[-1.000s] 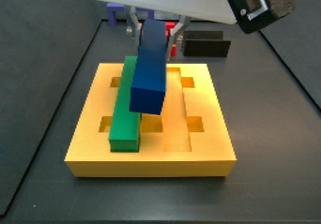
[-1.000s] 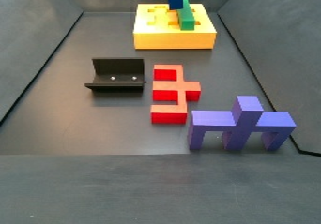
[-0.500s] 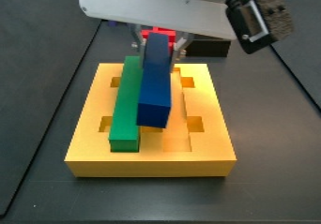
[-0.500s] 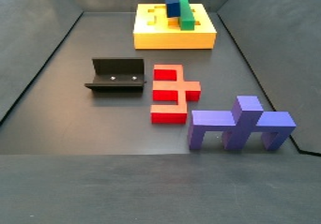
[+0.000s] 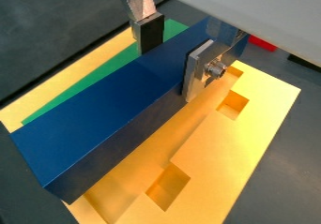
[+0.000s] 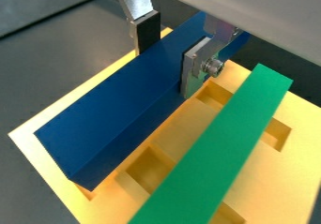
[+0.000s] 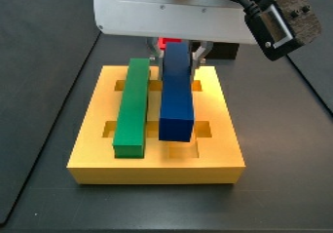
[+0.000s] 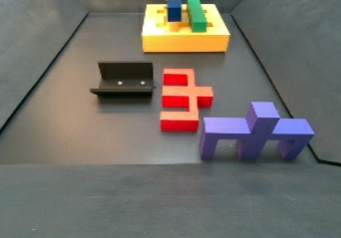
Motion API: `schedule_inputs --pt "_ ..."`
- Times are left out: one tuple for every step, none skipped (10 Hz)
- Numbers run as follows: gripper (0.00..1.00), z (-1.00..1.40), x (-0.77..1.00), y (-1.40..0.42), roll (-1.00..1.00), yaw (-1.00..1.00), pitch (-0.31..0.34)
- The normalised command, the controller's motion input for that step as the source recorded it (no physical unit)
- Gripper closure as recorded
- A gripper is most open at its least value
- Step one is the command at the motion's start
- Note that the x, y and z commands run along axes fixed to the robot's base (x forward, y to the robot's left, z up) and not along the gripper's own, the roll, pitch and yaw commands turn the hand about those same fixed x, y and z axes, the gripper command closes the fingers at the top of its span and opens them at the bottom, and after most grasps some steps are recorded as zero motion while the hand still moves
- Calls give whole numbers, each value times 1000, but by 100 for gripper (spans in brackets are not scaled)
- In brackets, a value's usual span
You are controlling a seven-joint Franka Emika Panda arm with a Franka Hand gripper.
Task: Pick up the blue object. Move up. Move to above the board. Insert the blue object.
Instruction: Insert the blue object.
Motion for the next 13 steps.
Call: schedule_inputs --pt "100 0 0 0 111 0 -500" --pt "100 0 140 0 350 3 -391" --pt "100 -106 251 0 500 129 0" --pt "100 0 231 0 500 220 39" --pt "100 0 186 -31 500 246 70" --pt "100 -314 -11 -40 213 200 0" --pt "100 -371 -214 0 196 234 -9" --pt "100 -469 -163 0 159 229 0" --pt "100 -411 -9 0 154 157 40" --pt "100 -337 0 -74 79 63 21" --pt "100 -266 117 -191 97 0 39" --pt "100 -186 166 -163 170 0 86" --pt "100 -171 143 -111 157 -3 76"
